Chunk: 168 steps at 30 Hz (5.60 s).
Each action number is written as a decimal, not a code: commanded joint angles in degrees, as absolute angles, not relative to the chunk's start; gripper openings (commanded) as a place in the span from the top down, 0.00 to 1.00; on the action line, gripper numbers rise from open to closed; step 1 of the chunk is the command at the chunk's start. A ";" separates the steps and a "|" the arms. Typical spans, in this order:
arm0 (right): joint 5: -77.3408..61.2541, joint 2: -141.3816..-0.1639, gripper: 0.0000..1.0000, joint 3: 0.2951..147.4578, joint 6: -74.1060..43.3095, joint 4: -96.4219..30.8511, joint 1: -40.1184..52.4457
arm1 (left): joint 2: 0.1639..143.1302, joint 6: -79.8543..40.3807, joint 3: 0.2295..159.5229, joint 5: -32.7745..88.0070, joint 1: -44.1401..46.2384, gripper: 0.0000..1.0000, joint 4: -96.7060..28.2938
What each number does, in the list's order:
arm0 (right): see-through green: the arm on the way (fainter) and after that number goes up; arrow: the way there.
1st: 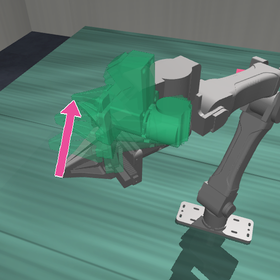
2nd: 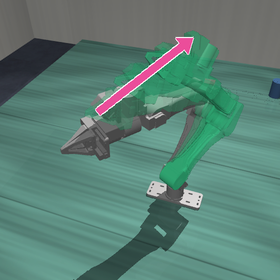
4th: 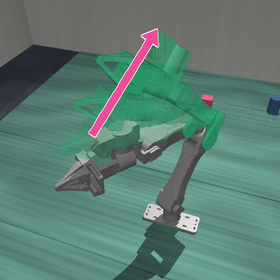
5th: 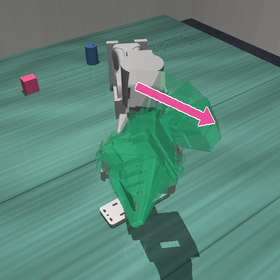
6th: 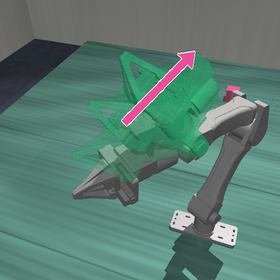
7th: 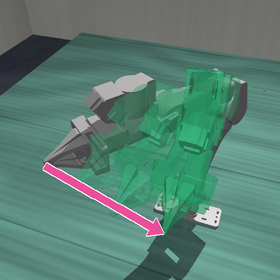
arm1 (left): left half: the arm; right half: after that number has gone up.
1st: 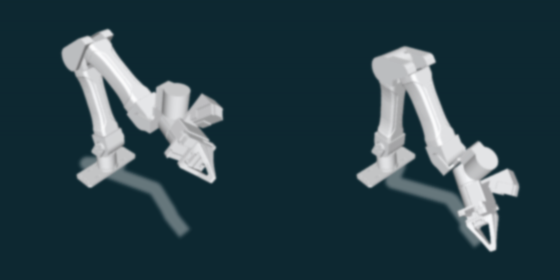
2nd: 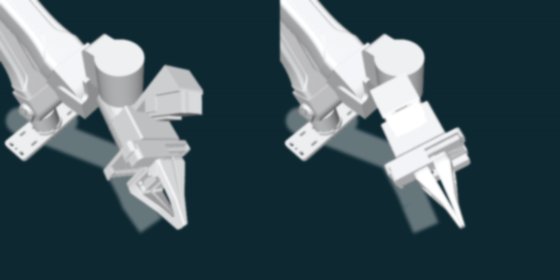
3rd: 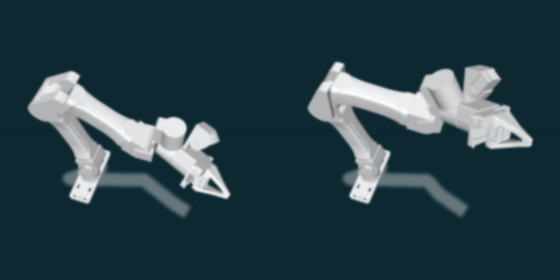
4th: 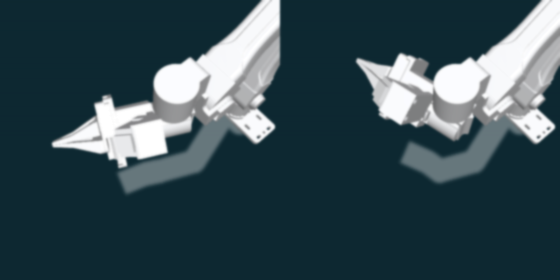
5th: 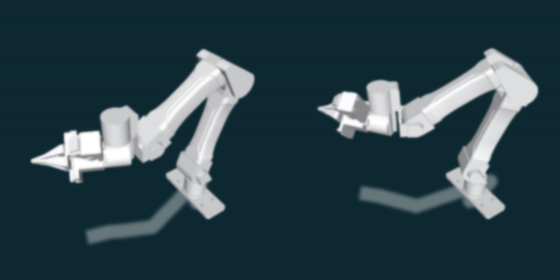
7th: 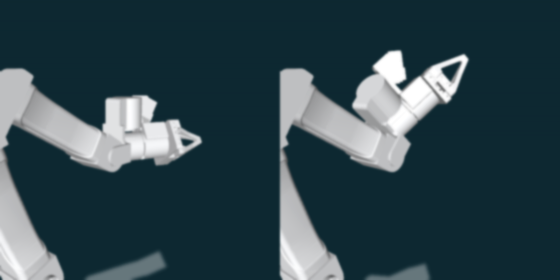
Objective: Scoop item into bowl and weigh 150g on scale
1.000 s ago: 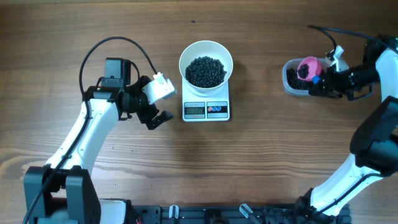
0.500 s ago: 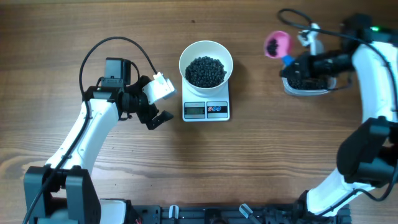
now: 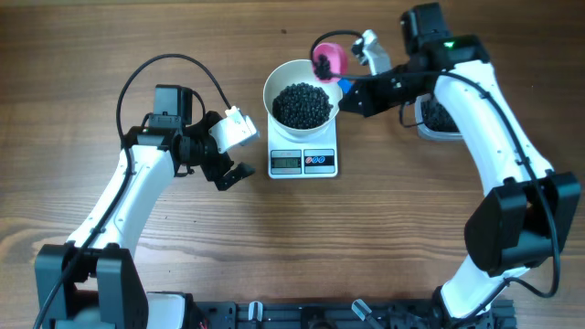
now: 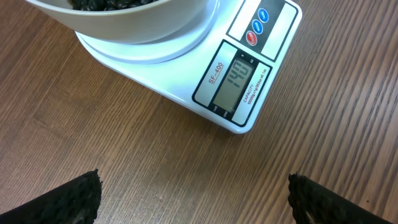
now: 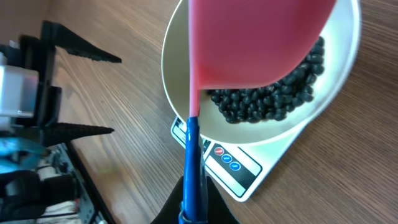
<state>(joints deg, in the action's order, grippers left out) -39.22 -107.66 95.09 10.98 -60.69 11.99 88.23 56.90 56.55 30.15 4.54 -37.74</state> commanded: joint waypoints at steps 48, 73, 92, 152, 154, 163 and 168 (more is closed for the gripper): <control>-8.56 -106.50 0.96 94.06 2.83 -54.83 23.83 | 88.73 57.45 56.14 31.46 4.34 0.00 -37.76; -3.64 -106.50 0.96 94.06 6.00 -54.68 25.17 | 88.73 57.45 56.14 31.46 4.32 0.00 -37.76; -7.77 -106.50 0.96 94.06 4.91 -53.54 25.17 | 88.73 57.45 56.14 31.03 4.36 0.00 -37.56; -13.17 -106.50 0.96 94.06 4.27 -51.09 24.60 | 88.73 57.45 56.14 31.00 4.36 0.00 -37.56; -15.68 -106.50 0.96 94.06 3.27 -51.09 23.79 | 88.73 57.45 56.14 31.00 4.38 0.00 -37.56; -23.97 -106.50 0.96 94.06 3.01 -51.27 19.49 | 88.73 57.45 56.14 31.03 4.36 0.00 -37.54; -24.05 -106.50 0.96 94.06 2.98 -51.48 19.05 | 88.73 57.45 56.14 31.03 4.36 0.00 -37.56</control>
<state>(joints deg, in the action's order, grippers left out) -22.13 -107.66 94.21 3.64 -51.42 19.29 88.23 56.90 56.55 30.13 4.54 -37.69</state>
